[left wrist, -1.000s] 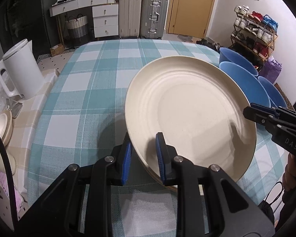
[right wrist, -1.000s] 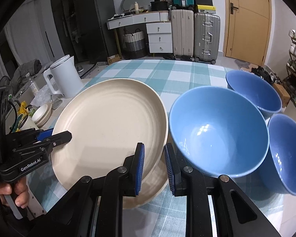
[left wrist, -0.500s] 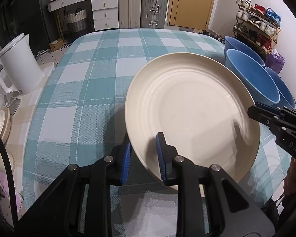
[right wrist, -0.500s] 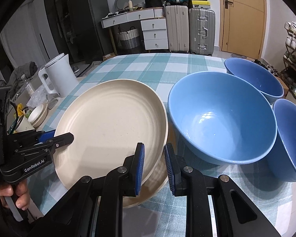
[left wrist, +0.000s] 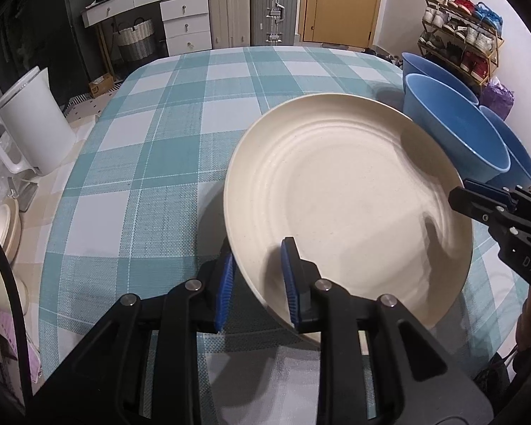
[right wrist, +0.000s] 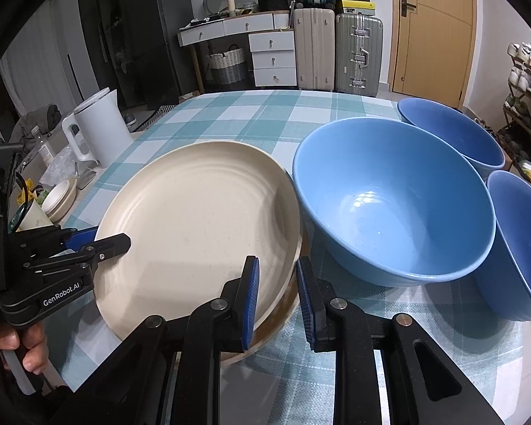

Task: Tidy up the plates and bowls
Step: 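Lift both held cream plates and carry them toward the other cream plates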

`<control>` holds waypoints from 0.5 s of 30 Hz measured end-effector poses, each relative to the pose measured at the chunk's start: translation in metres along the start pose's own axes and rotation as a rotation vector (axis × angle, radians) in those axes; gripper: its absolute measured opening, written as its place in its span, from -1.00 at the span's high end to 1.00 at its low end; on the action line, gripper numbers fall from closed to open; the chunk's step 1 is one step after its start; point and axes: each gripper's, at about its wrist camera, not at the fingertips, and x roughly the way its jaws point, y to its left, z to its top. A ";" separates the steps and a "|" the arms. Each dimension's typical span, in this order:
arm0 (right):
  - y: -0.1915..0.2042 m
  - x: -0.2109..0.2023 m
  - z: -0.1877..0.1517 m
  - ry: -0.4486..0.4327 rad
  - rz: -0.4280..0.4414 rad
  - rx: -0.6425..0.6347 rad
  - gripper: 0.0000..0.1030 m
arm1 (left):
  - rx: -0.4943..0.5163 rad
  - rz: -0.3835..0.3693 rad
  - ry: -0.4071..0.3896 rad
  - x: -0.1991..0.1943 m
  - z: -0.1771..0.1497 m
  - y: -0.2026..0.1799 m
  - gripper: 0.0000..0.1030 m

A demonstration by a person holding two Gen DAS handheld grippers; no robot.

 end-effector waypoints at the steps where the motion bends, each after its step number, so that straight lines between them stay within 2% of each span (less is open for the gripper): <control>1: 0.000 0.000 0.000 0.001 0.000 0.000 0.55 | 0.004 0.005 -0.001 0.001 0.000 -0.001 0.57; 15: 0.006 0.002 -0.004 0.002 -0.030 -0.022 0.55 | 0.054 0.058 0.001 0.006 -0.003 -0.010 0.55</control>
